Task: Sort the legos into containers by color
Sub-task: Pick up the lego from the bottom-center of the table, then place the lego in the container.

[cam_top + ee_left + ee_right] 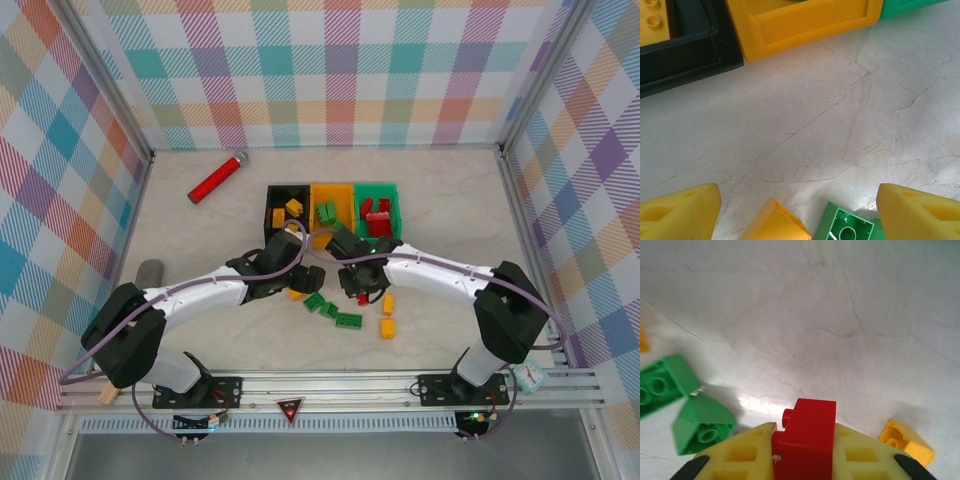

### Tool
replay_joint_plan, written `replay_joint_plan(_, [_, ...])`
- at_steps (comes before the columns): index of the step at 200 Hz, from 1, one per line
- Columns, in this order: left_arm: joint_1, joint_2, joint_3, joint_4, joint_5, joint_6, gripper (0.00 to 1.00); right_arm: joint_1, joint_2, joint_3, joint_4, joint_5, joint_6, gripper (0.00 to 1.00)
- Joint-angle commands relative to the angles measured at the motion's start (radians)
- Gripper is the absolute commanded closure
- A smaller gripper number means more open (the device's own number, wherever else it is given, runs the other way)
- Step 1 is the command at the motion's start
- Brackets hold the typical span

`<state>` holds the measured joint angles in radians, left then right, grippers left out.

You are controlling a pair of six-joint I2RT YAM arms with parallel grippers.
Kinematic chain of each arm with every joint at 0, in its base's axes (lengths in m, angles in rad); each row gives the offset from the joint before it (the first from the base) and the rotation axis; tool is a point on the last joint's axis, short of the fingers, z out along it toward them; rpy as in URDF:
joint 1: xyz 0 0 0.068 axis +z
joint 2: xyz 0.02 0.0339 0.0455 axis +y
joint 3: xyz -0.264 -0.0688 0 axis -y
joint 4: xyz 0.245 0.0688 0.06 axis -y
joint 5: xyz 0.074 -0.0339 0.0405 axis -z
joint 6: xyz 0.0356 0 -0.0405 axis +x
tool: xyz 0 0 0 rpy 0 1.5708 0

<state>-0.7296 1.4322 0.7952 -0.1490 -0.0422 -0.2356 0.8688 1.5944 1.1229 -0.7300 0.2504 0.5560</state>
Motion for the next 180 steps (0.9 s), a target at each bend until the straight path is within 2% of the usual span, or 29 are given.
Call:
replay_joint_plan(1, [0.010,-0.005,-0.018,0.032,0.012,0.003,0.19,-0.040,-0.024,0.054,0.023,0.011,-0.067,1.00])
replay_joint_plan(63, [0.011,-0.028,-0.039,0.061,0.003,0.012,0.19,-0.255,0.007,0.202,0.077,-0.082,-0.256,1.00])
replay_joint_plan(101, [0.010,-0.028,-0.044,0.067,-0.012,0.019,0.19,-0.369,0.127,0.385,0.044,-0.092,-0.346,1.00])
replay_joint_plan(114, [0.010,-0.030,-0.047,0.070,-0.016,0.019,0.19,-0.409,0.192,0.464,0.014,-0.130,-0.355,1.00])
replay_joint_plan(145, [0.010,-0.032,-0.056,0.085,-0.021,0.026,0.19,-0.439,0.317,0.584,-0.005,-0.178,-0.359,1.00])
replay_joint_plan(168, [0.009,-0.031,-0.056,0.087,-0.028,0.027,0.19,-0.441,0.377,0.623,-0.010,-0.215,-0.342,0.88])
replay_joint_plan(175, [0.010,-0.031,-0.057,0.087,-0.030,0.028,0.19,-0.439,0.378,0.618,0.003,-0.239,-0.331,0.81])
replay_joint_plan(180, [0.009,-0.031,-0.060,0.089,-0.031,0.028,0.19,-0.440,0.374,0.606,0.013,-0.252,-0.323,0.72])
